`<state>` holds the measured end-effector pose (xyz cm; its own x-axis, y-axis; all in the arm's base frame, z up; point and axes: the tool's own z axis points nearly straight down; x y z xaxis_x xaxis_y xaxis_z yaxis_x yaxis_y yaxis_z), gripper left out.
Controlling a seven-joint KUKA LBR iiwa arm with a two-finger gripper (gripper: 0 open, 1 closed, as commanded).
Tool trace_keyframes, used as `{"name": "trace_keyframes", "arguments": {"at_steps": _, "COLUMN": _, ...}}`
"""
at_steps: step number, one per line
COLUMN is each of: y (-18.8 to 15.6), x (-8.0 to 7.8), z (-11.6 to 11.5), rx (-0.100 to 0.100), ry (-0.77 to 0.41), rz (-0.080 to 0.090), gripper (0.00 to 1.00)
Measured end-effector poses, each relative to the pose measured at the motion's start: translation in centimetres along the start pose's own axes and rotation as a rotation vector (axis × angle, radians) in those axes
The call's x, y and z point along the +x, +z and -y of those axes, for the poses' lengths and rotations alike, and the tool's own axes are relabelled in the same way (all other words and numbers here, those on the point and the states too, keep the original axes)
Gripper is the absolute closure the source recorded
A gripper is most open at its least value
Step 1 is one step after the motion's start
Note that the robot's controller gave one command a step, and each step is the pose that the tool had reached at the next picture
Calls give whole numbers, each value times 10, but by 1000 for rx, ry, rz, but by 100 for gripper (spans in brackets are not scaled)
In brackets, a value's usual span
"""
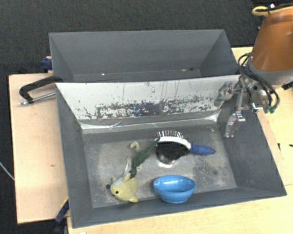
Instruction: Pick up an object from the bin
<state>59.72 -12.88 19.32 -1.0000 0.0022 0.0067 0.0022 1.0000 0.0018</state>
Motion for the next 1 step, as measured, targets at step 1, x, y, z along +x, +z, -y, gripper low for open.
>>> {"name": "trace_keyframes", "arguments": {"at_steps": 1, "y": 118, "x": 68, "z": -45, "rx": -2, "ry": -167, "rz": -1, "gripper": 0}}
